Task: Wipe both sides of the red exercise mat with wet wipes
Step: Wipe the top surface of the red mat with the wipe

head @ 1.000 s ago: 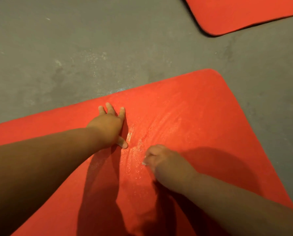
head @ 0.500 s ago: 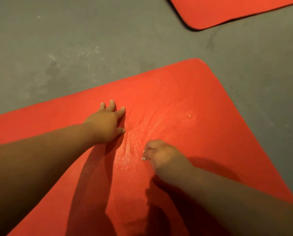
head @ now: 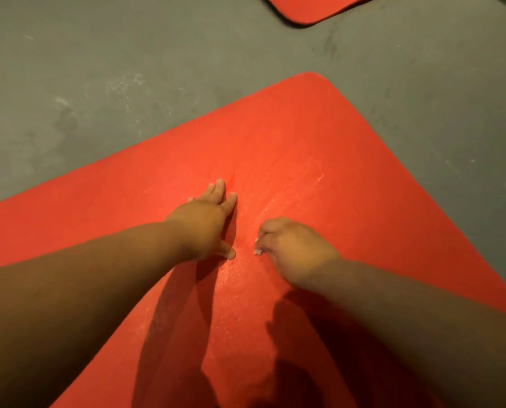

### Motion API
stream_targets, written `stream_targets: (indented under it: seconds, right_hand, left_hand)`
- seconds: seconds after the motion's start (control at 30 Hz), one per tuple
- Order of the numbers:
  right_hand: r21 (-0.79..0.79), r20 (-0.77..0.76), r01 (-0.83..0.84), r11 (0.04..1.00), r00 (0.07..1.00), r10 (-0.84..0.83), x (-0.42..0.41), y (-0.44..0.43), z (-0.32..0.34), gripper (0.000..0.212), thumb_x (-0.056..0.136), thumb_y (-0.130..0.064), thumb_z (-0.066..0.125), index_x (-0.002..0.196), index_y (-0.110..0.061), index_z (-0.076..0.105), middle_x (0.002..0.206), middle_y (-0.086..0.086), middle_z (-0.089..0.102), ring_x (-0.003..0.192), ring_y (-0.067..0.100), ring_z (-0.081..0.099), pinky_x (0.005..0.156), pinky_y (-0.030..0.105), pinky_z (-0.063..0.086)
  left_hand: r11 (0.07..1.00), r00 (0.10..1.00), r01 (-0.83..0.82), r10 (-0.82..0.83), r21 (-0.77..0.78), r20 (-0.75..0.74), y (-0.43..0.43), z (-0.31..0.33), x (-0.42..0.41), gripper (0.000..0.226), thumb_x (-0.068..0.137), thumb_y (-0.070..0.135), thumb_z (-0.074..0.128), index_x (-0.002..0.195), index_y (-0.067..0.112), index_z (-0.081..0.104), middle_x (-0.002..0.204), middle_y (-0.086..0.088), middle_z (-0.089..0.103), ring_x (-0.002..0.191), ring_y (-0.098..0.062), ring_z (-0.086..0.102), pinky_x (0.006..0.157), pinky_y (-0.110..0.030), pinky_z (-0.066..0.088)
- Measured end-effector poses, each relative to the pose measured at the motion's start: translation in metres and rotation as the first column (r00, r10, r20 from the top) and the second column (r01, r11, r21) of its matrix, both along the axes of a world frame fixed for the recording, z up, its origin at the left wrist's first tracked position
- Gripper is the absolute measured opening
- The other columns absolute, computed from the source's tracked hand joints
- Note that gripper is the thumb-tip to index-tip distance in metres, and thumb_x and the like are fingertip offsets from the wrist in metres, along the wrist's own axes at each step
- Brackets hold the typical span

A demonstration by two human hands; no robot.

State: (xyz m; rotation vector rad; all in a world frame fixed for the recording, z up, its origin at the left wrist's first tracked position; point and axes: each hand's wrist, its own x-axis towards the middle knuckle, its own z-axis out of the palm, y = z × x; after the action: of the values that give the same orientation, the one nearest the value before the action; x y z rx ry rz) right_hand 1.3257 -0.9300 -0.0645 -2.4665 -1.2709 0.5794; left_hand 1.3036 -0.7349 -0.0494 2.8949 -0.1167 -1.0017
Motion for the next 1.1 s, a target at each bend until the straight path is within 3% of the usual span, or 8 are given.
stream_targets:
  seconds: [0.23, 0.37, 0.47, 0.57, 0.67, 0.83, 0.93, 1.1]
  right_hand:
    - [0.011, 0.265, 0.662, 0.749, 0.721, -0.641, 0.077, -0.057, -0.007, 0.017, 0.084, -0.008, 0.060, 0.094, -0.007, 0.074, 0.097, 0.016, 0.064, 0.094, 0.035, 0.059, 0.080, 0.037, 0.043]
    - [-0.018, 0.000, 0.185, 0.983, 0.983, -0.185, -0.034, -0.029, -0.004, 0.022, 0.084, -0.007, 0.051, 0.094, -0.011, 0.071, 0.099, 0.006, 0.060, 0.097, 0.026, 0.056, 0.085, 0.033, 0.047]
    - [0.004, -0.064, -0.045, 0.999, 0.997, 0.045, -0.048, -0.047, 0.000, 0.028, 0.086, -0.015, 0.043, 0.092, -0.015, 0.070, 0.097, 0.003, 0.061, 0.095, 0.023, 0.057, 0.084, 0.032, 0.049]
    - [-0.089, 0.104, 0.371, 0.924, 0.926, -0.362, 0.014, -0.084, 0.000, 0.021, 0.086, -0.013, 0.056, 0.097, -0.014, 0.074, 0.101, 0.008, 0.064, 0.101, 0.028, 0.058, 0.089, 0.034, 0.044]
    - [-0.005, 0.214, 0.758, 0.652, 0.638, -0.740, 0.032, -0.100, 0.000, 0.018, 0.084, -0.009, 0.060, 0.094, -0.007, 0.074, 0.099, 0.016, 0.066, 0.097, 0.033, 0.060, 0.082, 0.033, 0.040]
    - [-0.092, -0.043, 0.263, 0.960, 0.963, -0.268, -0.081, -0.053, -0.002, 0.017, 0.082, -0.008, 0.056, 0.090, -0.011, 0.071, 0.096, 0.008, 0.063, 0.093, 0.028, 0.061, 0.081, 0.027, 0.049]
    - [-0.007, -0.115, 0.182, 0.983, 0.977, -0.182, -0.077, -0.081, -0.001, 0.014, 0.079, -0.010, 0.063, 0.088, -0.015, 0.073, 0.094, 0.006, 0.065, 0.091, 0.026, 0.061, 0.082, 0.026, 0.050]
    - [-0.031, 0.197, 0.802, 0.596, 0.590, -0.783, 0.019, -0.155, 0.004, 0.016, 0.084, -0.010, 0.062, 0.094, -0.007, 0.074, 0.102, 0.016, 0.065, 0.098, 0.033, 0.059, 0.083, 0.033, 0.040]
  left_hand:
    - [0.999, 1.000, -0.009, 0.009, 0.047, 0.007, -0.009, 0.003, 0.002, 0.119, 0.072, 0.051, 0.076, 0.153, 0.014, -0.003, 0.158, -0.014, -0.017, 0.148, -0.026, 0.002, 0.113, -0.039, 0.028]
    - [0.997, 1.000, -0.014, 0.015, 0.074, -0.010, -0.012, 0.006, 0.005, 0.120, 0.070, 0.048, 0.078, 0.153, 0.012, 0.000, 0.158, -0.017, -0.014, 0.148, -0.028, 0.004, 0.113, -0.040, 0.029]
    - [0.997, 0.999, -0.043, 0.044, 0.069, -0.018, -0.016, 0.008, 0.005, 0.121, 0.069, 0.046, 0.080, 0.153, 0.011, 0.000, 0.158, -0.017, -0.015, 0.148, -0.029, 0.003, 0.113, -0.039, 0.027]
    - [0.997, 0.997, -0.074, 0.075, 0.038, -0.022, -0.015, 0.009, 0.004, 0.121, 0.071, 0.044, 0.080, 0.153, 0.012, -0.003, 0.158, -0.016, -0.019, 0.148, -0.028, 0.000, 0.116, -0.037, 0.022]
    - [0.994, 0.994, -0.111, 0.111, 0.003, -0.013, -0.017, 0.011, -0.001, 0.121, 0.072, 0.037, 0.079, 0.152, 0.016, -0.009, 0.158, -0.015, -0.018, 0.148, -0.027, 0.000, 0.116, -0.035, 0.021]
    - [0.985, 1.000, -0.014, 0.016, -0.172, 0.015, -0.054, 0.010, -0.012, 0.108, 0.075, 0.027, 0.071, 0.154, 0.021, -0.002, 0.160, -0.004, -0.014, 0.148, -0.019, -0.002, 0.119, -0.043, 0.016]
    - [0.981, 0.997, 0.070, -0.068, -0.179, 0.019, -0.079, 0.006, -0.019, 0.107, 0.074, 0.039, 0.072, 0.154, 0.023, 0.003, 0.160, -0.004, -0.014, 0.148, -0.022, -0.006, 0.118, -0.051, 0.012]
    - [0.972, 0.972, 0.234, -0.234, -0.006, -0.020, -0.082, 0.005, -0.013, 0.114, 0.076, 0.055, 0.069, 0.152, 0.029, -0.011, 0.158, -0.008, -0.021, 0.147, -0.029, -0.006, 0.114, -0.051, 0.026]
